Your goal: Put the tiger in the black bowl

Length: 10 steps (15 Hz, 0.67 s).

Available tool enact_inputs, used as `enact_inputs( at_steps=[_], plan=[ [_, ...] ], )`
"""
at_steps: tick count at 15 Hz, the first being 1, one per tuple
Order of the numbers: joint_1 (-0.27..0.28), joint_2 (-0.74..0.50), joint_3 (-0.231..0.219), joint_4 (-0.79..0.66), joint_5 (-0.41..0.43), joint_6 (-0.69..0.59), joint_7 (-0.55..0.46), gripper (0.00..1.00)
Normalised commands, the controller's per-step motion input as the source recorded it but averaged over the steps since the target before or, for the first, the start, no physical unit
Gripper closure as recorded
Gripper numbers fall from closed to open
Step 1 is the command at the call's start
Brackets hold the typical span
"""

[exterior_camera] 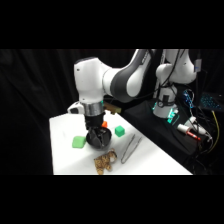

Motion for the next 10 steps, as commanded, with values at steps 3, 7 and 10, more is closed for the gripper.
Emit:
enact_inputs(
  at_steps=[3,7,10],
  plan=[
    [0.063,0.24,-0.014,0.1,-0.213,0.35,0.04,0.0],
    [0.007,0.2,0.05,0.07,-0.082,0.19,0.01,0.0],
    [-0.041,0.14,0.113,0.05,0.019,0.07,-0.04,0.0]
  ],
)
